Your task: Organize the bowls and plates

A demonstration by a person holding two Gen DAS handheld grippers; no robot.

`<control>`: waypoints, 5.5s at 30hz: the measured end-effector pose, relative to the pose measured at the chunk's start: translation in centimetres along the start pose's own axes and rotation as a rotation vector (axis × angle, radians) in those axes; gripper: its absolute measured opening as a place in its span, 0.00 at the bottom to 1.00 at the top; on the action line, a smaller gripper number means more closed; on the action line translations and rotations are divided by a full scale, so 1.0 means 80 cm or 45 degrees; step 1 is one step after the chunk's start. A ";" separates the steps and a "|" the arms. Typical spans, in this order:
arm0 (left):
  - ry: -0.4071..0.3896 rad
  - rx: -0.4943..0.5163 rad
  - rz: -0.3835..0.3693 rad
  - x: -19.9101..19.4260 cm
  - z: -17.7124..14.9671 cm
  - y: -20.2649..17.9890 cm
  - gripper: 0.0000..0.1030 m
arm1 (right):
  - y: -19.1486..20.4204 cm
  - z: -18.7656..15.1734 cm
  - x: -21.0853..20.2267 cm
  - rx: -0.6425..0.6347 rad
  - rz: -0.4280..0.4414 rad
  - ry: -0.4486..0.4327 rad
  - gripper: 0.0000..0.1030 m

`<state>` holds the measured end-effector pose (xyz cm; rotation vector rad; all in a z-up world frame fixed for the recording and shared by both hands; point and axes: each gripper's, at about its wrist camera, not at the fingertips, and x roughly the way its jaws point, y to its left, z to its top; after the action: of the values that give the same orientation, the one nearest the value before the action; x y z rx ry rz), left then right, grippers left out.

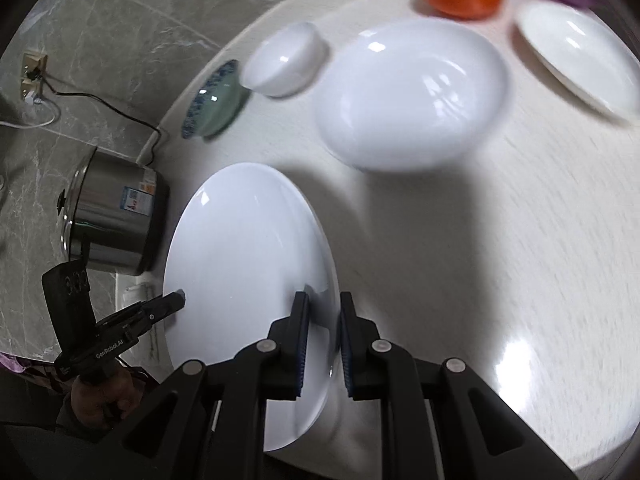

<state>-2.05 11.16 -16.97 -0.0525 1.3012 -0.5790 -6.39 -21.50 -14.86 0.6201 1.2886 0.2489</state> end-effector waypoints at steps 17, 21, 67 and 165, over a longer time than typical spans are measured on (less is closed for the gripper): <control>-0.008 -0.023 0.087 0.053 -0.029 -0.037 0.20 | -0.058 -0.016 0.009 -0.082 0.018 0.020 0.17; -0.023 -0.044 0.075 0.052 -0.035 -0.035 0.22 | -0.055 -0.016 0.010 -0.111 0.007 0.017 0.17; 0.082 0.200 -0.139 0.169 0.283 -0.140 0.85 | -0.151 0.135 -0.031 0.398 0.238 -0.310 0.64; 0.033 0.067 -0.008 0.009 -0.032 -0.054 0.11 | 0.005 -0.015 -0.002 -0.020 0.079 0.038 0.09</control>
<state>-5.89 7.84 -16.77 -0.0057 1.3104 -0.6212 -7.50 -20.91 -14.64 0.6457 1.2961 0.3198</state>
